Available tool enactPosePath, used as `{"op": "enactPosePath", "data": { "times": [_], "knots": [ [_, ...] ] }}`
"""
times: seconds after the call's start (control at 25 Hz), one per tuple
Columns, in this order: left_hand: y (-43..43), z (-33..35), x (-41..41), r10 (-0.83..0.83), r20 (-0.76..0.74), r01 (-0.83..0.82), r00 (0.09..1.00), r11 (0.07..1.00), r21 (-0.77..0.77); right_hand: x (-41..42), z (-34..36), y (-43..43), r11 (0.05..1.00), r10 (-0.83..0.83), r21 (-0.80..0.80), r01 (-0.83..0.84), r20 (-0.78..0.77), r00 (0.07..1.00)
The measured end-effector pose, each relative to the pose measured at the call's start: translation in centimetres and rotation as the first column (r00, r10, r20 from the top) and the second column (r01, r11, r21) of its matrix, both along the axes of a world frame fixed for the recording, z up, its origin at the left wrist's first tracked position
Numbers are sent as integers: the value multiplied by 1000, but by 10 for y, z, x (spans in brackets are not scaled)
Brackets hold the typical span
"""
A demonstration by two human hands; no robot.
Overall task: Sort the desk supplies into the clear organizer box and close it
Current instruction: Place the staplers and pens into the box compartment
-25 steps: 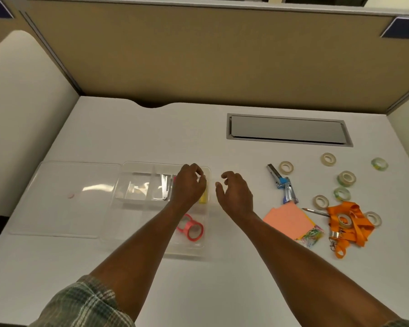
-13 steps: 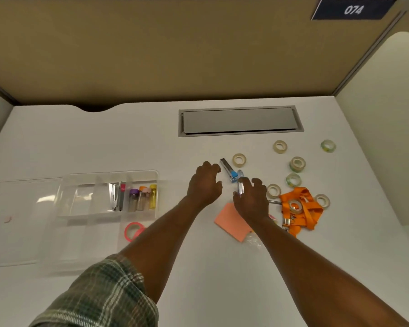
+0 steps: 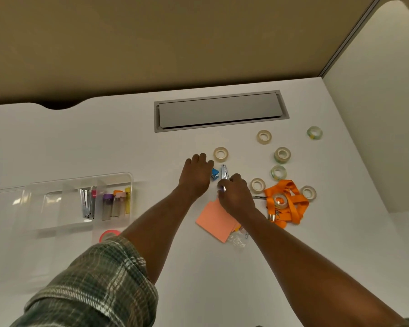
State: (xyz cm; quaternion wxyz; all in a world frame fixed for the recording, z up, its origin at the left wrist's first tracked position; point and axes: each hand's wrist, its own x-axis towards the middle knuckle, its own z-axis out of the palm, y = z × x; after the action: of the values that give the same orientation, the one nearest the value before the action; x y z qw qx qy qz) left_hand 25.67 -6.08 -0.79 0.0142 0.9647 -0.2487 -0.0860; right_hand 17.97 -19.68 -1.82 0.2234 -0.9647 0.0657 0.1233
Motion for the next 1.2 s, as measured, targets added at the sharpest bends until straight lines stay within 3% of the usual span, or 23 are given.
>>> {"op": "enactPosePath", "data": {
  "times": [0.2,0.36,0.48,0.6,0.68,0.76,0.88,1.0,1.08,1.2],
  "knots": [
    [10,-9,-3,54,6,-54,998,999,-2,6,5,0,952,-218,225,207,24,976],
    [20,-9,-13,238,-130,-261,963,941,-214,4,9,3,881,-339,369,298,53,939],
    [26,1,-19,389,-357,-513,849,770,-379,1,15,8,822,-420,429,375,10,908],
    [42,14,-34,377,-693,-781,615,410,-470,-5,25,21,724,-475,542,427,-57,878],
    [57,24,-45,277,-806,-851,523,218,-478,-6,33,33,652,-498,622,434,-82,863],
    [76,34,-54,236,-823,-856,516,142,-497,-4,44,50,552,-514,711,437,-123,849],
    [106,50,-62,216,-822,-845,528,39,-533,1,61,80,328,-503,842,428,-228,834],
    [140,65,-71,202,-817,-826,540,-59,-560,7,73,119,172,-443,870,461,-350,826],
    [171,71,-79,227,-816,-814,532,-128,-566,9,78,153,151,-384,869,471,-388,838],
    [217,73,-91,255,-837,-806,484,-243,-540,12,79,206,265,-318,865,425,-337,886]
  ]
}}
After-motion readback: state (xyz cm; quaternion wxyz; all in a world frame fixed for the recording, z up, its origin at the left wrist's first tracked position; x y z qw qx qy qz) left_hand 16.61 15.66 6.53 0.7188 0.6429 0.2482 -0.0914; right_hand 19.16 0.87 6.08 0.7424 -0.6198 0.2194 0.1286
